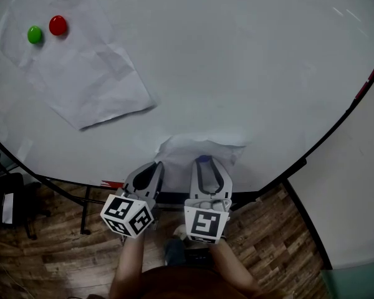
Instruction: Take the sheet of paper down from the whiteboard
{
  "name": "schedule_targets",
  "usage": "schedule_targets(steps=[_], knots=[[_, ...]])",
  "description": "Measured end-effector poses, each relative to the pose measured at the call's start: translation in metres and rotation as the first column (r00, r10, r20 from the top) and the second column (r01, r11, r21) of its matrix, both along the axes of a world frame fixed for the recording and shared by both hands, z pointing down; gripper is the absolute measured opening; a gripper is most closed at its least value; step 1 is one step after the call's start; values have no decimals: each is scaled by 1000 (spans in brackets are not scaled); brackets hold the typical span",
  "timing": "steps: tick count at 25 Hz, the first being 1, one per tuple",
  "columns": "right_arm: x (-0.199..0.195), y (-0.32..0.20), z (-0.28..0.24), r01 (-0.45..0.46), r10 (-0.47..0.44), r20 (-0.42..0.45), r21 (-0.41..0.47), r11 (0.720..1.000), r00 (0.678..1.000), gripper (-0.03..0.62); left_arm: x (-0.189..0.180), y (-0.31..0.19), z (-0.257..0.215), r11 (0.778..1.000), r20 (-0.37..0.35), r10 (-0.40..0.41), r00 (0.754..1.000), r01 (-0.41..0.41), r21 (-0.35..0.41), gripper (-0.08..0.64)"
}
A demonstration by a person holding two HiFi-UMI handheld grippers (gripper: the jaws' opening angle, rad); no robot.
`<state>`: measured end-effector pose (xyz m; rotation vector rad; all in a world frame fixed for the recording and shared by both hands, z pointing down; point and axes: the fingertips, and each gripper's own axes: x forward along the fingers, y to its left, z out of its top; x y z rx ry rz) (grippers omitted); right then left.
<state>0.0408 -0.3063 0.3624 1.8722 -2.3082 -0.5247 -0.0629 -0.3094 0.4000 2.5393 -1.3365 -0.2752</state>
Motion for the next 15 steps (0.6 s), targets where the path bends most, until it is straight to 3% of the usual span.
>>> schedule_targets(steps=[15], knots=[[-5,4,3,43,-43,-21,-11,999,999,135,-3,-3,3,998,-76,13,997,-18,-56,23]])
